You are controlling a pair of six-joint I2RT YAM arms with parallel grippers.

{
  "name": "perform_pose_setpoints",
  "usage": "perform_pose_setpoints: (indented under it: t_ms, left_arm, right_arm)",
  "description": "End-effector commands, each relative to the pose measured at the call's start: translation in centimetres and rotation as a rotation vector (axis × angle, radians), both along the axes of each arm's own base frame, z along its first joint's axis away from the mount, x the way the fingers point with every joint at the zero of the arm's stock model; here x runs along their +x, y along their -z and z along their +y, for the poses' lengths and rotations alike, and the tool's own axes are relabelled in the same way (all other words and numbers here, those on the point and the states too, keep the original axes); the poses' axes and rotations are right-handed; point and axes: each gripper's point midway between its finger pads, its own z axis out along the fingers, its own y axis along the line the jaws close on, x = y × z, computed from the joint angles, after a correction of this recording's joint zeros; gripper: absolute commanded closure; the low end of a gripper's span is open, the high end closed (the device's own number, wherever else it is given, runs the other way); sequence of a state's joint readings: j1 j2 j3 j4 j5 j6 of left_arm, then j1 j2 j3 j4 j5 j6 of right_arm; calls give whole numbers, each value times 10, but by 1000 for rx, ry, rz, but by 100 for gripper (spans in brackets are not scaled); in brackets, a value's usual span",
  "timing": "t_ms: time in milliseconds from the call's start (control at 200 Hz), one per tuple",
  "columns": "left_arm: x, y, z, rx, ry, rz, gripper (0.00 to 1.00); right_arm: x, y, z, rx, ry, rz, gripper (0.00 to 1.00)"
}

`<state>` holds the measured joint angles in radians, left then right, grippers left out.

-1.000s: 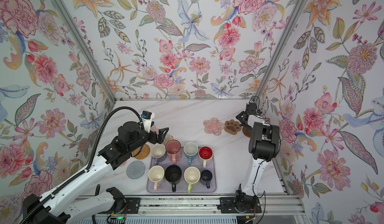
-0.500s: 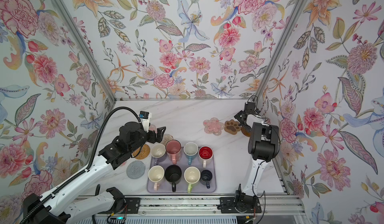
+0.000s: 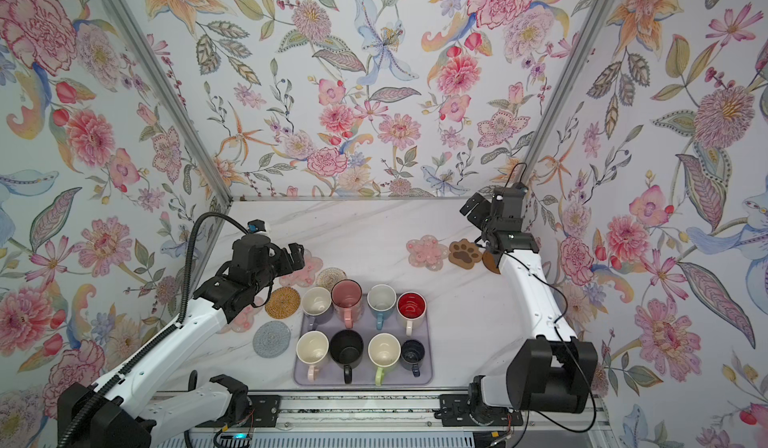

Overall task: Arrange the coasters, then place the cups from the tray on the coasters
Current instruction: 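Move the left gripper over a pink coaster while the right gripper swings back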

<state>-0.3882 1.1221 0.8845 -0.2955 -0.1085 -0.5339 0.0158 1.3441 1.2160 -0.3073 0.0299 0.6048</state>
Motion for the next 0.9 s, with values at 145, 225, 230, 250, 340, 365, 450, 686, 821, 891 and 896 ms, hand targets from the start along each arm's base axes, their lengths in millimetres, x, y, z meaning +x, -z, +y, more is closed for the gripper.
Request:
perform_pose_setpoints:
  t_ms: [145,225,230,250,340,365,450,686,821,891,896]
  left_arm:
    - [0,33,12,-36,-64,123,1]
    - [2,43,15,-28,-78,141,1]
    - [2,43,15,-28,-81,141,1]
    - [3,46,16,-24,-86,149,1]
    - [5,57,19,-27,-104,173,1]
    - [7,60,19,-28,-108,178,1]
    - [11,68,18,-23,-113,189,1]
    - [22,93,27,-29,-173,232,1]
    - [27,108,37,-92,-220,264,1]
    - [30,111,37,-130,-223,257,1]
    - [30,111,37,-132,-223,257,1]
  right_arm:
    - [-80,42,58,-33,-287,103,1]
    - [-95,48,71,-8,-353,115,1]
    - [-96,48,73,-5,-357,116,1]
    - [-99,49,77,2,-377,118,1]
    - [-110,54,95,8,-450,129,1]
    - [-113,56,98,5,-467,130,1]
    - [-119,55,111,14,-516,117,1]
    - [-125,49,122,36,-548,101,1]
    - [-126,55,121,33,-541,109,1]
    - [-126,58,121,32,-540,116,1]
    - [-126,58,121,31,-540,115,1]
